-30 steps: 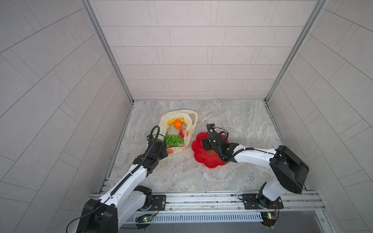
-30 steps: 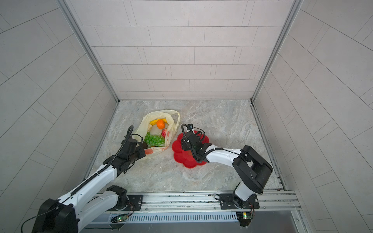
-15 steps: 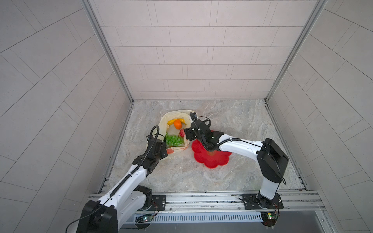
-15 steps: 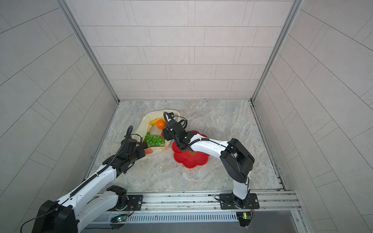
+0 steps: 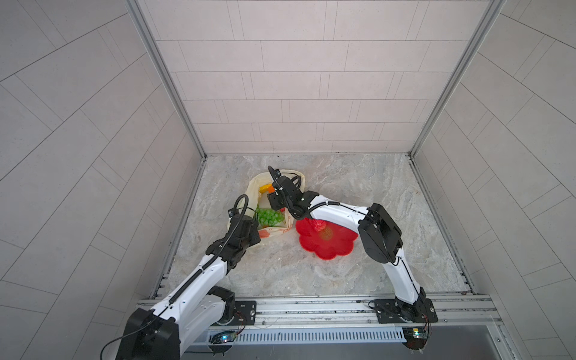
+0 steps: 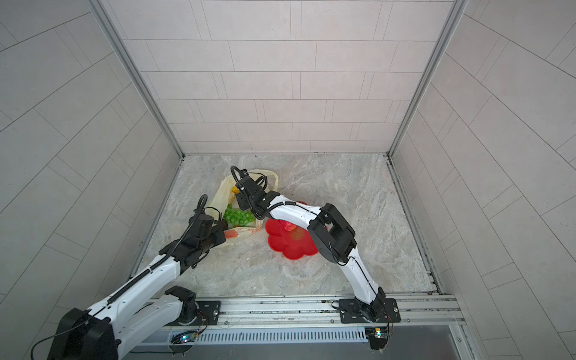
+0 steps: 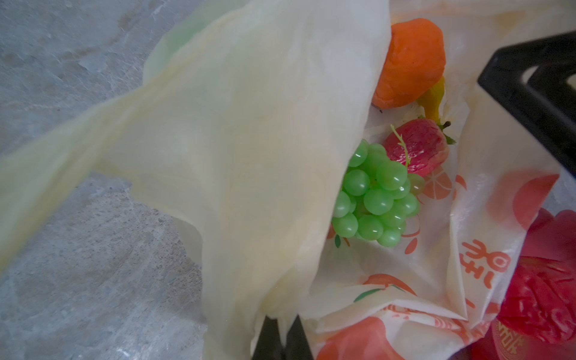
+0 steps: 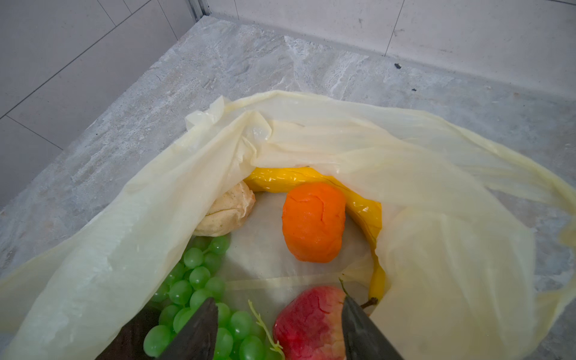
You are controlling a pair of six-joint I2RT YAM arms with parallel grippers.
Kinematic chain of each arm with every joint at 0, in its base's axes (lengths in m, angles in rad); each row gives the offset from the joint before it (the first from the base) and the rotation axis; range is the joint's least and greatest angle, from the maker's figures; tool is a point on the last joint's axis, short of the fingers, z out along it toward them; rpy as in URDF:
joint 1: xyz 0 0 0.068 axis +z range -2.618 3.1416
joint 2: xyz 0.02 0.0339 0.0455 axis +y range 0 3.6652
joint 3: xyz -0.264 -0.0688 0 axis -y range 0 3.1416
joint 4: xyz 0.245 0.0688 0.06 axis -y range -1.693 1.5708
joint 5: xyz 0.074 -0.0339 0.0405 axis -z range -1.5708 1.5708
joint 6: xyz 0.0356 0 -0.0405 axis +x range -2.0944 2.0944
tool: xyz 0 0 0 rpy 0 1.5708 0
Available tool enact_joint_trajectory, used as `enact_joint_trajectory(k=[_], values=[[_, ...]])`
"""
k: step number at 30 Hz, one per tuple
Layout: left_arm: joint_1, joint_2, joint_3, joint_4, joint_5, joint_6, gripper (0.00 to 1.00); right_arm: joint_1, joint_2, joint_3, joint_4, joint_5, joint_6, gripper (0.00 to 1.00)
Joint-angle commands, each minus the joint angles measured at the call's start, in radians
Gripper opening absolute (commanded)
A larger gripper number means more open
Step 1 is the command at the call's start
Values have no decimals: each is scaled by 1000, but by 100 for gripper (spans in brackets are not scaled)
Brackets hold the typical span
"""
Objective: Take fruits out of the plastic bag
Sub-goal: Pick up the fruit from the plastic bag.
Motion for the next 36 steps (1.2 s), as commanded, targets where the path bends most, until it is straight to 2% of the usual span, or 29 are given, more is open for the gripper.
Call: enact_joint_trajectory(k=[1,9,17,20,30,36], values=[[-15,-12,22,-22,-25,-6,3,0,55,77,-80,23,-24,61],[-27,-17,28,-34,-36,-5,3,-19,184,237,-147,66,-17,61],[-34,-24,30,-38,-34,-7,3,-40,342,486,-295,149,-6,64],[-38,-26,31,-37,-33,-5,3,-46,386,552,-330,142,5,64],[-51,-27,37,-48,-48,-2,3,-47,425,583,-318,75,32,64],[-52,-27,38,-48,-53,-2,3,-47,426,598,-340,67,38,54]])
